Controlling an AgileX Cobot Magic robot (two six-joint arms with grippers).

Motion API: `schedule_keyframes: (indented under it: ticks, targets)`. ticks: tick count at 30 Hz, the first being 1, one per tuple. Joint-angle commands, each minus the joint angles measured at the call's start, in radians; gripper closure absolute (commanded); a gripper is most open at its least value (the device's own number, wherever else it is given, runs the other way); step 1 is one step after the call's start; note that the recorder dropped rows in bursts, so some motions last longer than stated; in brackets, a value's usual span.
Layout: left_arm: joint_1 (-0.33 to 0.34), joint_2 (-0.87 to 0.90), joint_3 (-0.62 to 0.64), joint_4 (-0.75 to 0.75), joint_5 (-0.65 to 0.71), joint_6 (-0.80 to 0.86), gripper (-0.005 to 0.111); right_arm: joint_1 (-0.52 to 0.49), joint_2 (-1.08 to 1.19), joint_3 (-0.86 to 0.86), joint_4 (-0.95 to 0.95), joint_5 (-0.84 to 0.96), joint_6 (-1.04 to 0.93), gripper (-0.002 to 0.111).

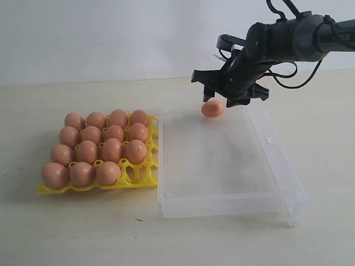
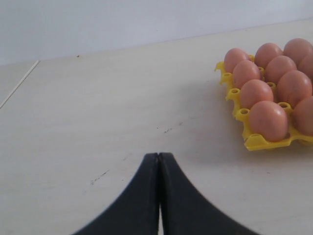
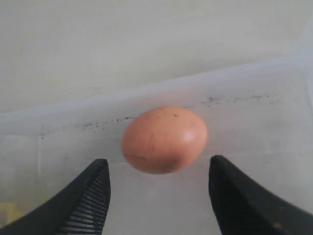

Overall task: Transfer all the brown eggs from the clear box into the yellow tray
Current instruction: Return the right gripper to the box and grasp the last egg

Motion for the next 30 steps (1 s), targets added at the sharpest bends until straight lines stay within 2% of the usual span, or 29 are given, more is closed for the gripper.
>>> schedule_keyframes:
  ticks: [1, 19, 30]
  targets:
    - [-0.006, 0.001, -0.004, -0.002, -0.009, -0.005, 0.107, -0.027, 0.023, -0.008, 0.0, -0.019, 0.027, 0.05]
    - [-0.006, 0.001, -0.004, -0.002, -0.009, -0.005, 0.107, -0.029, 0.058, -0.008, 0.08, -0.175, 0.056, 0.05]
    - [-0.006, 0.001, -0.004, -0.002, -0.009, -0.005, 0.107, -0.029, 0.079, -0.008, 0.103, -0.157, 0.056, 0.05]
